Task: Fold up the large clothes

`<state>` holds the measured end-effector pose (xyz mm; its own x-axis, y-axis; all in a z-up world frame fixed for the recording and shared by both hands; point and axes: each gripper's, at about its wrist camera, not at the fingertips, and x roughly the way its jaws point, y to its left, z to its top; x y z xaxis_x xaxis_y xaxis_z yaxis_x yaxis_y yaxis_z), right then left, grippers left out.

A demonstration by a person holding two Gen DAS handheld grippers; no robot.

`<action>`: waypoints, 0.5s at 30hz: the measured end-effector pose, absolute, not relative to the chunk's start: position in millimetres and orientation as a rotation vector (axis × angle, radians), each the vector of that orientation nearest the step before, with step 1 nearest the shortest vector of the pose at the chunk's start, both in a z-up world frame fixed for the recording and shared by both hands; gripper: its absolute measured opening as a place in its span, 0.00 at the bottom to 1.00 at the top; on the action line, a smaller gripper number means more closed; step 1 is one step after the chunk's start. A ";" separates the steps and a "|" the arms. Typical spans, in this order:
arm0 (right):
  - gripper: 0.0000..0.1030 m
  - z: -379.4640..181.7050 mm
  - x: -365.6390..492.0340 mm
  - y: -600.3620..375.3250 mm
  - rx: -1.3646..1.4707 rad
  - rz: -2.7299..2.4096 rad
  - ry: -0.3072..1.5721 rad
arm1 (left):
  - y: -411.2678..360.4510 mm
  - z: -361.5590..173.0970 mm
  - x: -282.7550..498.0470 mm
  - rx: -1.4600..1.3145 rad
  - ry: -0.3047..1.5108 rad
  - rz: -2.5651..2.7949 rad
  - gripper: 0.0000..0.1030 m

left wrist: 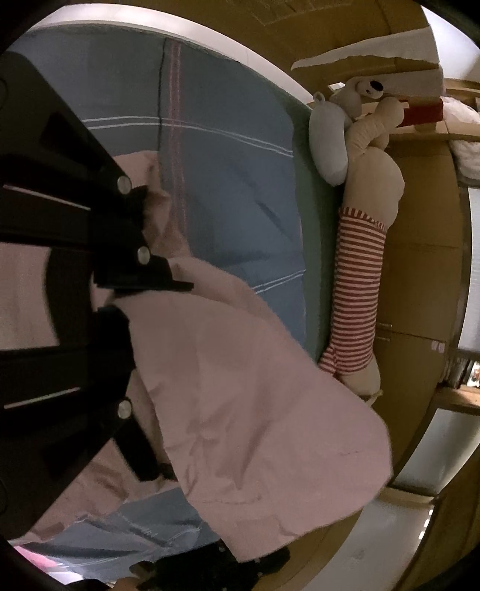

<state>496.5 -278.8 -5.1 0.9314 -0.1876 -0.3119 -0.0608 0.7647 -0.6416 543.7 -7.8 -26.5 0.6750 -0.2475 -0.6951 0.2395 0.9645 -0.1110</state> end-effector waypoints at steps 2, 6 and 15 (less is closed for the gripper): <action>0.03 -0.6 470.5 -277.2 -0.683 -0.050 0.364 | -5.6 -27.0 526.1 -0.014 0.801 -0.281 0.05; 0.03 -10.5 427.2 -276.7 -0.665 -0.007 0.380 | 0.2 -39.8 491.1 -0.030 0.833 -0.300 0.06; 0.05 -76.3 349.0 -256.4 -0.791 0.070 0.410 | 14.0 -88.8 418.6 -0.109 0.853 -0.302 0.18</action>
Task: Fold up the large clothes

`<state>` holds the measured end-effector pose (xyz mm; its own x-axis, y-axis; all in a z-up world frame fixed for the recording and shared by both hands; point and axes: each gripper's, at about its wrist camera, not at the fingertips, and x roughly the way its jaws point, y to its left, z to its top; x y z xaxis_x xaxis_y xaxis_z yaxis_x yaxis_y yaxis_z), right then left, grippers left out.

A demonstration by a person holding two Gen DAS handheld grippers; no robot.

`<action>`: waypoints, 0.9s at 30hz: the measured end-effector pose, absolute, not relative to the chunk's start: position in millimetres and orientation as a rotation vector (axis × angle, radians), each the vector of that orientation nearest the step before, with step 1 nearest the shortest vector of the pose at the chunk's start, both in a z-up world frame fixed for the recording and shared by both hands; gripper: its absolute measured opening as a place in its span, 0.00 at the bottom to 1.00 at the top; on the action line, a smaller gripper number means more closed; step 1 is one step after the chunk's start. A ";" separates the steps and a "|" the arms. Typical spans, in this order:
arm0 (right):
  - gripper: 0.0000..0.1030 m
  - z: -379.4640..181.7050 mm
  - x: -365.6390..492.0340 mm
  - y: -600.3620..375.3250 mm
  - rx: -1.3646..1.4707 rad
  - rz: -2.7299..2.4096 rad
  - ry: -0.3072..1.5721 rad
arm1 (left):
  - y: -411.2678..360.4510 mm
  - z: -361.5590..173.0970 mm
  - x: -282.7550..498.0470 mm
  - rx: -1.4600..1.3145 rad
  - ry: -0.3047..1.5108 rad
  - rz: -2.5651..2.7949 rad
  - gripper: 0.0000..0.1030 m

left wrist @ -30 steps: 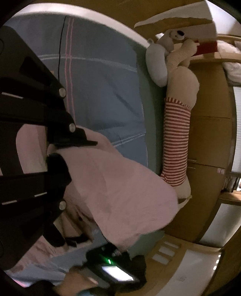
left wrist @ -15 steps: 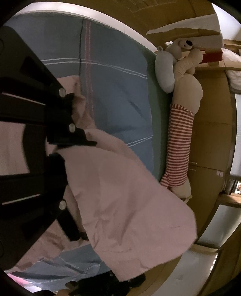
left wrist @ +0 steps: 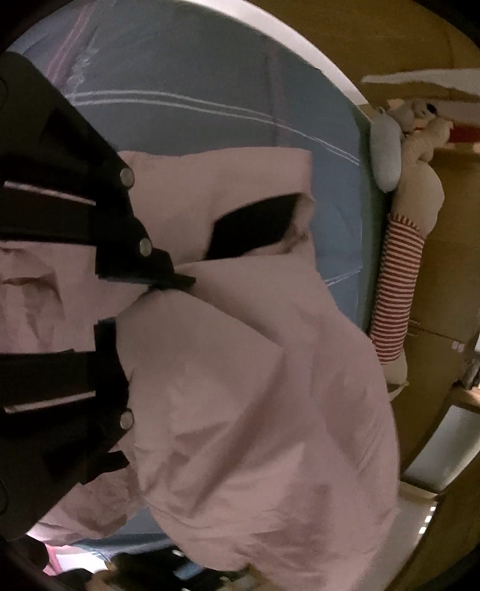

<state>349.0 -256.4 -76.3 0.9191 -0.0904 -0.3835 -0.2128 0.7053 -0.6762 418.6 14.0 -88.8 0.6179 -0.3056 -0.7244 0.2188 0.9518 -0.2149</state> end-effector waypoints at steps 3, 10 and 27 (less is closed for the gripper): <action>0.13 -102.6 337.5 -245.9 -0.873 0.066 0.404 | 23.6 -101.8 405.0 -0.152 0.827 -0.279 0.98; 0.70 -116.1 332.8 -228.6 -0.937 0.058 0.362 | 67.6 -82.1 363.3 -0.500 0.710 -0.413 0.98; 0.99 43.7 437.7 -318.5 0.276 0.004 0.566 | -58.1 55.3 484.5 -0.299 0.743 -0.290 0.98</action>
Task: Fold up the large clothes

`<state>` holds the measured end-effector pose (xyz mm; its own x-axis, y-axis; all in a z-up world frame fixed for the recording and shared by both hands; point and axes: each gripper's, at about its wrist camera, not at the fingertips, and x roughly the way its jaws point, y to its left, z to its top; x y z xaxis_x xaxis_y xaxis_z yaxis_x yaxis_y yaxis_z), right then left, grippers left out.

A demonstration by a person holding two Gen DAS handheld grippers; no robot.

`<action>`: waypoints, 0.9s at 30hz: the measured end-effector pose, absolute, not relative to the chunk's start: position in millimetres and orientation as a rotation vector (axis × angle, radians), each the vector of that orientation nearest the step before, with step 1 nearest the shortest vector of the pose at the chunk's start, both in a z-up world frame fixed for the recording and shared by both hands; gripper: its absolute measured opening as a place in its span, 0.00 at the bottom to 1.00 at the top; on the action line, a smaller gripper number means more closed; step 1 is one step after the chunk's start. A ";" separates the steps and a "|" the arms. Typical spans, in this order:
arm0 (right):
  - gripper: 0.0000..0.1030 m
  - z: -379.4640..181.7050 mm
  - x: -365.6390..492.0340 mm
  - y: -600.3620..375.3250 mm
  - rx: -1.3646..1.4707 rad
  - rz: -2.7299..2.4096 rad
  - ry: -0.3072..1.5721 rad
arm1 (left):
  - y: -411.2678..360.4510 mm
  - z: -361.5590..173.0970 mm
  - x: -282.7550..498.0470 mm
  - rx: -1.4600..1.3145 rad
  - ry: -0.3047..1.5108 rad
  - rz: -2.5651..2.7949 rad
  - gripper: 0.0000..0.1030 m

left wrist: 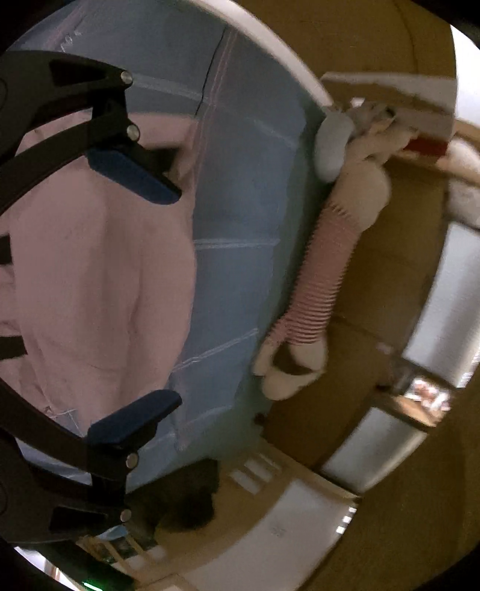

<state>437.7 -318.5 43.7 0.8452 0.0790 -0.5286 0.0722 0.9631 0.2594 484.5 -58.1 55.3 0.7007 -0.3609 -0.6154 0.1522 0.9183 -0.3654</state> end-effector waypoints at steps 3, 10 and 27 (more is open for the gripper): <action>0.99 11.3 472.8 -308.7 0.350 -0.012 0.675 | -85.3 22.6 509.3 -0.268 0.871 -0.307 0.98; 0.99 -118.7 484.0 -229.6 0.041 0.090 0.904 | -80.1 -107.2 482.8 -0.026 1.030 -0.150 0.94; 0.99 -167.1 466.9 -234.0 -0.010 0.100 0.803 | -74.1 -166.4 437.0 0.126 0.786 -0.152 0.96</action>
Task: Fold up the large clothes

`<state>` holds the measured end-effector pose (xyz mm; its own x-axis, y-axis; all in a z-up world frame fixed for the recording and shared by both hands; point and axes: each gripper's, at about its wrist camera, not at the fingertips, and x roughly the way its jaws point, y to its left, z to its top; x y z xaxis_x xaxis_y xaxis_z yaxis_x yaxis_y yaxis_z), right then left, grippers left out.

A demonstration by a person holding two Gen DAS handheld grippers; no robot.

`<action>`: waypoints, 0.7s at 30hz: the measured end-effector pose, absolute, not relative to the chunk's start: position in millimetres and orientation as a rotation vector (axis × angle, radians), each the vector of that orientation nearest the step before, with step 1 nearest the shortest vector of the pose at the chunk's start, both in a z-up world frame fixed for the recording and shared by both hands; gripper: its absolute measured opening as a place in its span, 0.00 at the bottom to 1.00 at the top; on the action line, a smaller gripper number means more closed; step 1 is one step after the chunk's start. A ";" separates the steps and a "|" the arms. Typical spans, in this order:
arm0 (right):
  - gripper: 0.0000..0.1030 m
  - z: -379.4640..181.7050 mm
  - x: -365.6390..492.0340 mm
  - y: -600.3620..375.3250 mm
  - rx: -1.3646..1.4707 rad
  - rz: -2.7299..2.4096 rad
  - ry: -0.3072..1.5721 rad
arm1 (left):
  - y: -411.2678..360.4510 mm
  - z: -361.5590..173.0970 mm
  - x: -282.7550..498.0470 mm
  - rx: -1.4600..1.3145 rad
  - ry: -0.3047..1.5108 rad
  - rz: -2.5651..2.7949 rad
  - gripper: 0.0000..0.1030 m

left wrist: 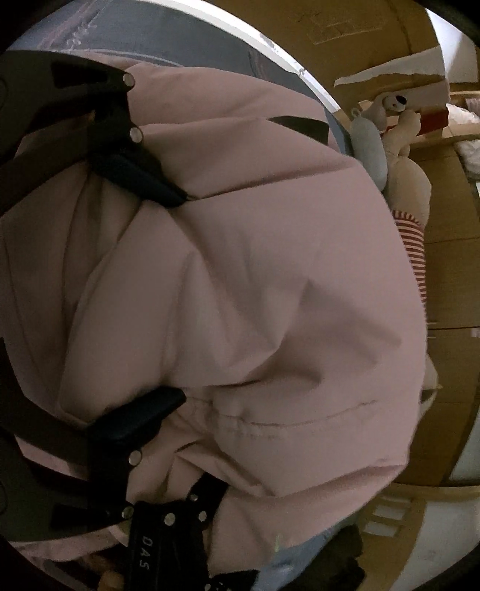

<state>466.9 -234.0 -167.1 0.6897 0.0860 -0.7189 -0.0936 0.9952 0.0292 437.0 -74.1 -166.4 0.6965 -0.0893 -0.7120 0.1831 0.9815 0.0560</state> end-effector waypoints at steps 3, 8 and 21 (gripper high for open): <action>0.99 -141.4 448.5 -251.3 0.099 0.098 0.750 | -69.9 -149.0 426.4 0.096 0.723 -0.185 0.96; 0.99 -75.3 367.2 -284.7 0.279 0.156 0.600 | -53.1 -66.5 356.1 0.013 0.506 -0.177 0.98; 0.99 -27.8 125.1 -275.7 -0.078 0.153 0.379 | -20.7 -68.7 145.2 -0.013 0.657 -0.152 0.98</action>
